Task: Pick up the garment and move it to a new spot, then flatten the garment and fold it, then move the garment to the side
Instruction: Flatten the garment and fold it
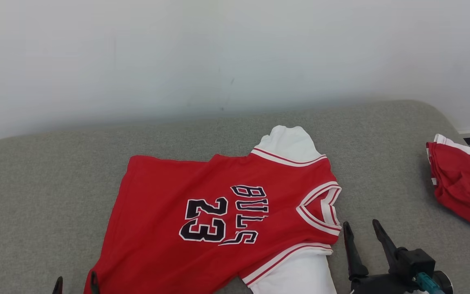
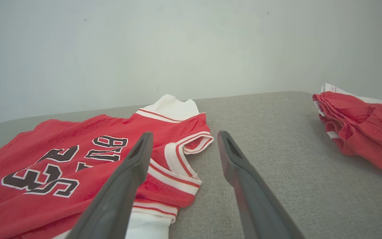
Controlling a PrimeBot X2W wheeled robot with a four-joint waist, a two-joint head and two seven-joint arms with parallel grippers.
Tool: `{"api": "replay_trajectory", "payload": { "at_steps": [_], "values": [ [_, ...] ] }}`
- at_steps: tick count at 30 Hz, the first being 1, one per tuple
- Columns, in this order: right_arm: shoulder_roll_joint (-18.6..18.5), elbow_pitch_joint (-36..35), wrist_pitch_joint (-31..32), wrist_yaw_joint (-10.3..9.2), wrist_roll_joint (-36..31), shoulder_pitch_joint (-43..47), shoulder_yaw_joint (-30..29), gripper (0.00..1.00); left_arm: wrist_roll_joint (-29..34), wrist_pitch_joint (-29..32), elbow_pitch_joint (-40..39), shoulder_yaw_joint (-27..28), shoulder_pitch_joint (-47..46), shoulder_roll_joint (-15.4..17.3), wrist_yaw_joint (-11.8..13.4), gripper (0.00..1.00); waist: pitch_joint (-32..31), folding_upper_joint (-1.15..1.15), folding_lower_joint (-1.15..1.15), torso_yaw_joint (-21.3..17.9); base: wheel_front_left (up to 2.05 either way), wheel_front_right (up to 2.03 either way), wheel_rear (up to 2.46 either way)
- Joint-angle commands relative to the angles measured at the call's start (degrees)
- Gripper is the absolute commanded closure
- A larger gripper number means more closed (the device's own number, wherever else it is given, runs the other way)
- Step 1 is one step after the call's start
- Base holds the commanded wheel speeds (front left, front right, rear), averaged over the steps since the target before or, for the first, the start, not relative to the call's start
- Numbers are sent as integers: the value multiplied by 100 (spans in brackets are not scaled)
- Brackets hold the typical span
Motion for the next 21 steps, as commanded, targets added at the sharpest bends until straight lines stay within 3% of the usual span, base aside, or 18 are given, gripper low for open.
{"api": "replay_trajectory", "payload": {
  "at_steps": [1, 21],
  "values": [
    [11, 13, 1, -17, -75, 61, 79, 0, 91, -15, -50, 65, 89, -50, -37, 0, -19, 0, 0, -26, 0, 0, 0],
    [9, 345, 1, -17, -30, 346, 502, 0, 458, -16, -97, 398, 358, -368, -363, 0, -193, 0, 0, -23, 0, 0, 0]
  ]
}}
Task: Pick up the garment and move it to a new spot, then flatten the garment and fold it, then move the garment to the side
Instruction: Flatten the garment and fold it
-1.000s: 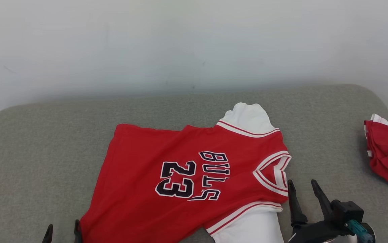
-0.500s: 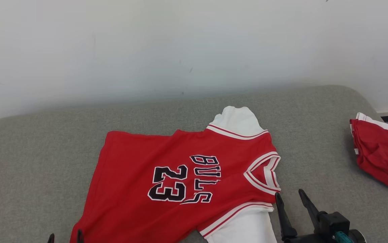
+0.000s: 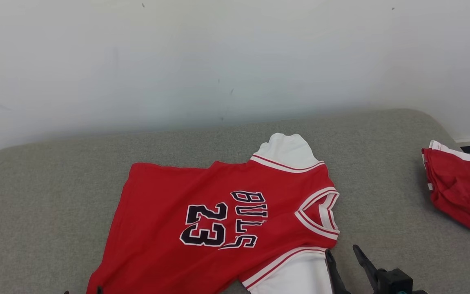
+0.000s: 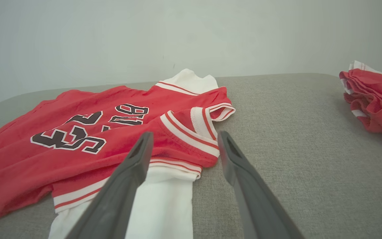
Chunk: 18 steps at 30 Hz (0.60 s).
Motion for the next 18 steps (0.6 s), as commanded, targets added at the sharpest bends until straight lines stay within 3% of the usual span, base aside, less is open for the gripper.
{"api": "replay_trajectory", "payload": {
  "at_steps": [1, 18],
  "values": [
    [7, 92, 0, -17, 31, 39, 40, 0, 51, -16, 15, 18, 20, -30, -34, 0, 28, 0, 1, 13, 0, 0, 0],
    [8, 1912, 2, -17, 88, -181, 157, 0, -102, -16, 217, -239, -59, -84, -26, 0, 284, 0, 1, 205, 0, 0, 0]
  ]
}}
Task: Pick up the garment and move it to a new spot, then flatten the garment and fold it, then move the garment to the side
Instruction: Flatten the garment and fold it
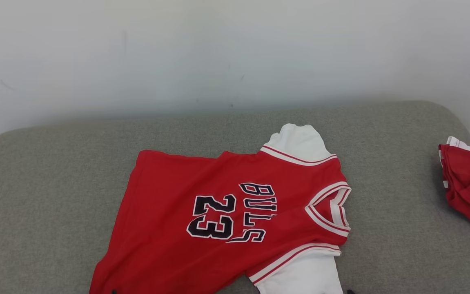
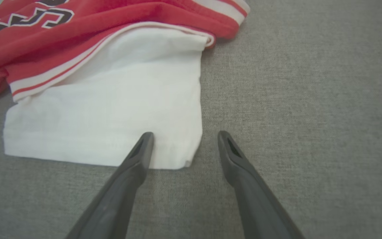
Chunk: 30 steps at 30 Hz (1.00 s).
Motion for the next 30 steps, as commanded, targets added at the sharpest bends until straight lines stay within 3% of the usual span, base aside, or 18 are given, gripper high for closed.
{"api": "replay_trajectory", "payload": {
  "at_steps": [1, 2, 3, 6, 7, 8, 23, 30],
  "values": [
    [7, 95, 8, -17, 21, -21, -13, 0, -22, -16, 14, -9, -49, -8, 28, 0, 8, 0, 0, 13, 0, 0, 0],
    [7, 160, 14, -17, 49, -31, -2, 0, -38, -16, 16, -21, -57, -9, 37, 0, 10, 0, 0, 18, 0, 0, 0],
    [7, 208, 14, -17, 69, -42, 13, 14, -51, -16, 19, -30, -64, -10, 46, 0, 13, 0, 0, 22, 0, 0, 0],
    [9, 323, 15, -17, 126, -74, 59, 76, -77, -16, 15, -53, -81, -10, 69, 0, 20, 0, 0, 31, 0, 0, 0],
    [13, 352, 16, -17, 142, -86, 78, 92, -86, -16, 13, -58, -82, -10, 75, 0, 23, 0, 0, 33, 0, 0, 0],
    [12, 379, 22, -17, 153, -97, 94, 100, -92, -16, 11, -59, -85, -10, 77, 0, 26, 0, 0, 32, 0, 0, 0],
    [-298, -508, 5, -17, -140, 192, -899, 100, -326, -16, 213, -146, 34, -7, 144, 0, 34, 0, 0, -110, 0, 0, 0],
    [-260, -635, 5, -17, -210, 265, -1077, 100, -462, -16, 463, -284, 127, -9, 107, 0, 38, 0, 0, -114, 0, 0, 0]
  ]
}}
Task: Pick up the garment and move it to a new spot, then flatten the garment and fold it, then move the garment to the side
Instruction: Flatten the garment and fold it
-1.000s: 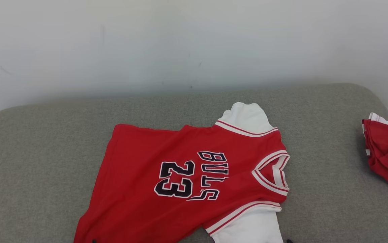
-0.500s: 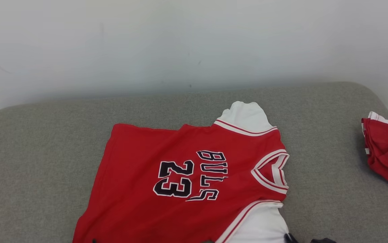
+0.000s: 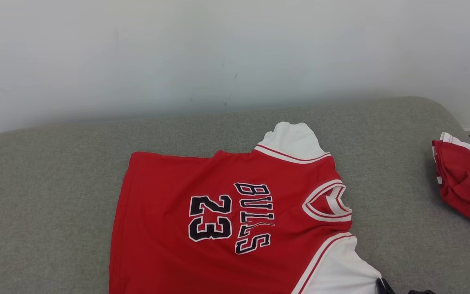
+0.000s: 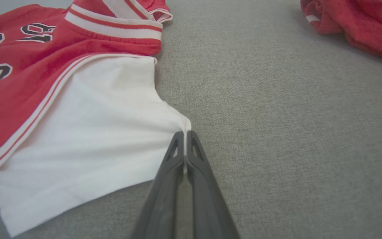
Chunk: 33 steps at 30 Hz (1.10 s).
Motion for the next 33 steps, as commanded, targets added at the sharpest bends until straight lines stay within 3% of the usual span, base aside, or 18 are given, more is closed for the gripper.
{"api": "replay_trajectory", "payload": {
  "at_steps": [1, 18, 19, 20, 21, 22, 33],
  "values": [
    [0, -42, 2, -18, -28, 25, -54, 100, -50, -16, 66, -51, 103, -7, -26, 0, -1, -1, 0, 3, 0, 0, 0],
    [1, -213, 2, -19, -93, -110, -111, 100, -582, -16, 735, -262, -126, -2, -75, 0, 75, -1, 0, -72, 0, 0, 0],
    [-3, -224, 2, -19, -85, -114, -105, 100, -594, -16, 789, -276, -137, -4, -82, 8, 79, -1, 0, -80, 0, 0, 0],
    [-10, -239, 2, -19, -77, -120, -98, 100, -605, -15, 840, -301, -157, -5, -105, 25, 84, -1, 0, -89, 0, 0, 0],
    [-18, -251, 2, -18, -70, -129, -91, 100, -634, -15, 882, -310, -165, -5, -99, 53, 88, -1, 0, -98, 0, 0, 0],
    [-26, -275, 2, -18, -56, -140, -91, 100, -668, -14, 916, -306, -173, -7, -103, 100, 91, -1, 0, -106, 0, 0, 0],
    [7, -685, 0, -18, 162, -298, -37, 100, -942, -16, 558, -104, -338, 2, -315, 100, -16, -1, 0, -93, 0, 0, 0]
  ]
}}
